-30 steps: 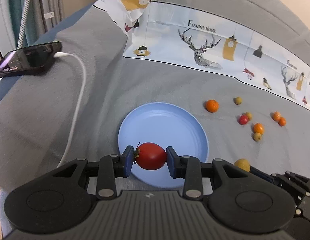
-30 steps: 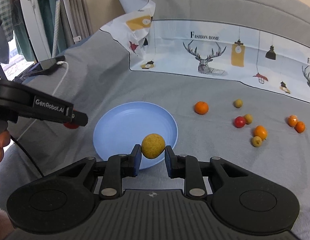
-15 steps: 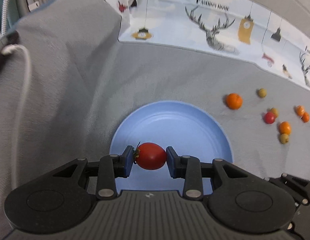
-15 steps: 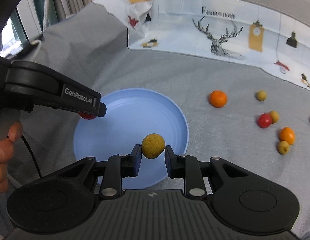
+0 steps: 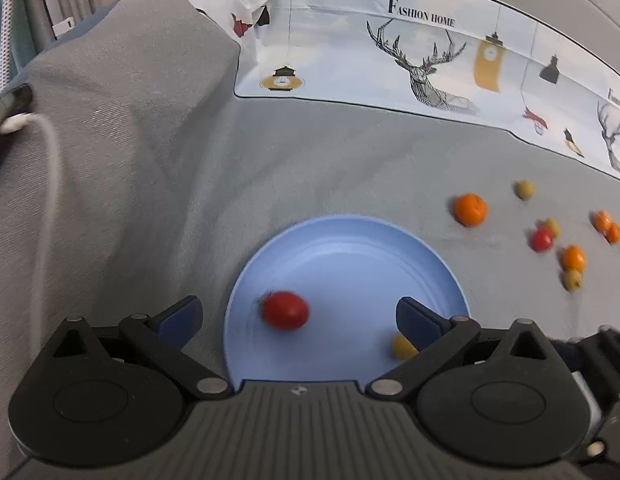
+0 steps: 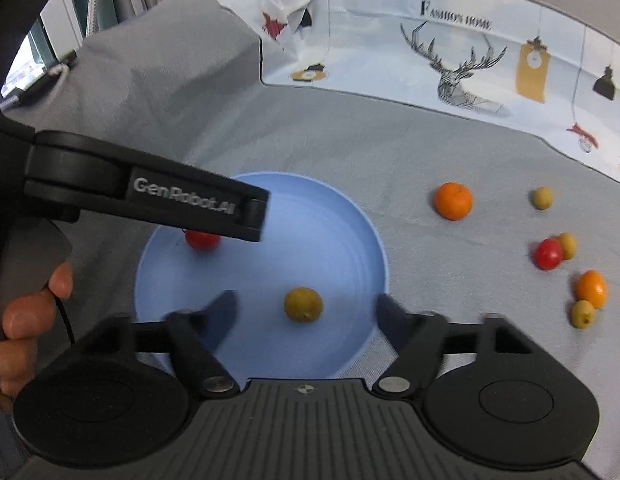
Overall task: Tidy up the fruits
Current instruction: 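Open the left tool over the plate while the right tool releases its yellow fruit, then move both tools back toward the remaining fruits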
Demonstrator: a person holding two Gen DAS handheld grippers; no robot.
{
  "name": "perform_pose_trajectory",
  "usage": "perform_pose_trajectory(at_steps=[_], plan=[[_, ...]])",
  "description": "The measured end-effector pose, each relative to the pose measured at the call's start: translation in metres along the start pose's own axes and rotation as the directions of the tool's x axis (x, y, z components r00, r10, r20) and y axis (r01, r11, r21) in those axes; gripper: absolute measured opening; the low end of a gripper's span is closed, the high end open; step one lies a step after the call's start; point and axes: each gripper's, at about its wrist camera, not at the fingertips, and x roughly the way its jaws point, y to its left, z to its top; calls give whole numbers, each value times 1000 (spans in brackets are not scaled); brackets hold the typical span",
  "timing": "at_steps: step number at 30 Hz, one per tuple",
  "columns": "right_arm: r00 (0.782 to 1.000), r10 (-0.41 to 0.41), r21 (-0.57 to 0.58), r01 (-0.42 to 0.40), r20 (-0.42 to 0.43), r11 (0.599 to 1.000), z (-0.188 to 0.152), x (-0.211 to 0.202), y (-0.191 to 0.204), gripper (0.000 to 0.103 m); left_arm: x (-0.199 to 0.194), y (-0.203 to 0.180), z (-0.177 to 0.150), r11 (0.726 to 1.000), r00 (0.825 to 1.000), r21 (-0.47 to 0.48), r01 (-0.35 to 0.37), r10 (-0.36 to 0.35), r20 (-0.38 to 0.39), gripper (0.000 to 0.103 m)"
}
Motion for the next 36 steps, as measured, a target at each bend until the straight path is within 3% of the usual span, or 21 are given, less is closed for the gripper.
perform_pose_trajectory(at_steps=[6,16,26,36], plan=[[999,-45,10,44,16,999,-32,-59,4,94,-56,4,-40,1000,1000,-29,9,-9,20,103],[974,-97,-3,100,206,995,-71,-143,11,99,-121,-11,-95,1000,997,10,11,-12,77,103],[952,-80,-25,91,296,996,-90,-182,22,101,-165,-13,-116,1000,989,0,-16,15,147,103],[935,-85,-28,101,344,995,-98,-200,26,101,-182,-15,-121,1000,983,9,-15,13,184,103]])
